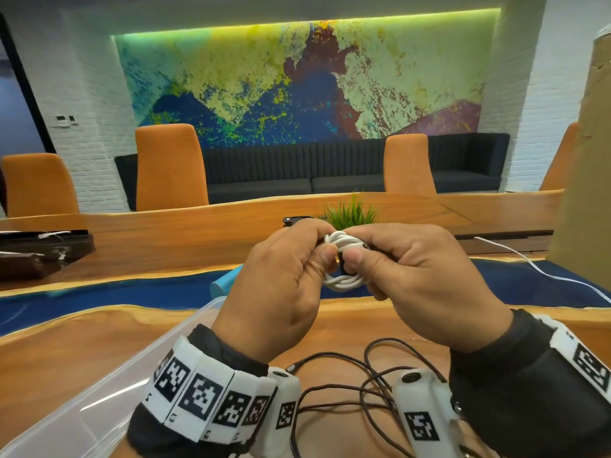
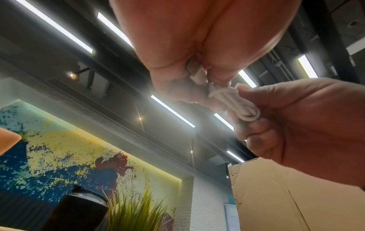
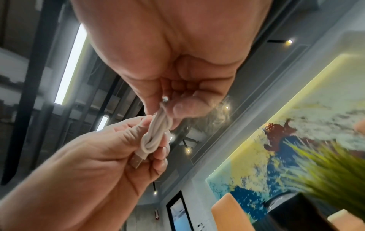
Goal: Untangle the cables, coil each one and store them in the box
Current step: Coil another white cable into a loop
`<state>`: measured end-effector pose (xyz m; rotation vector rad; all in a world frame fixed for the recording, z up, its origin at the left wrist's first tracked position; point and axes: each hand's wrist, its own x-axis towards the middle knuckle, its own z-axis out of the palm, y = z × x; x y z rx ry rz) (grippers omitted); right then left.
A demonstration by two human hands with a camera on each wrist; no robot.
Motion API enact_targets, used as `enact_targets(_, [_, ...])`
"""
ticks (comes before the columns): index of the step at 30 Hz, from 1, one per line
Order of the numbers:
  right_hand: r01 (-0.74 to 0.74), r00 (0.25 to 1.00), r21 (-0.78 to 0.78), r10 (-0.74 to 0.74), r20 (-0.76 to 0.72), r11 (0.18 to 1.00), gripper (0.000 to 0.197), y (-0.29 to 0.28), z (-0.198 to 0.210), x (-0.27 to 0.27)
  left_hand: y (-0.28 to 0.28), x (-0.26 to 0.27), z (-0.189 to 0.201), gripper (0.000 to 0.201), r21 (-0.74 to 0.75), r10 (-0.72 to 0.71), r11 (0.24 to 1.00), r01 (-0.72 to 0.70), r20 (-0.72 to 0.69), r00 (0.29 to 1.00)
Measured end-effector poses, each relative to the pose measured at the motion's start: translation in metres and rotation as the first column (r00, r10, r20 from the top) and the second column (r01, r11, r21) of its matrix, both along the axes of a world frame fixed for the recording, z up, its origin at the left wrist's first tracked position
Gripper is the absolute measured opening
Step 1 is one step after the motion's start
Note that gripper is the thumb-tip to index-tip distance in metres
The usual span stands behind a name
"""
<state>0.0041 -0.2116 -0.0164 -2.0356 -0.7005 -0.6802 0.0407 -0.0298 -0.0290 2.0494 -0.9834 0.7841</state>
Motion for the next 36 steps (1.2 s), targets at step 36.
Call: enact_targets(36, [-0.052,0.816,0.581,0.37,-0.444,0.812,0.034,0.002,-0.0072,0.0089,0.0018,0.003,-0.0031,0.029,-0.006,-0.066,0.998,0.066,0.02,0.998])
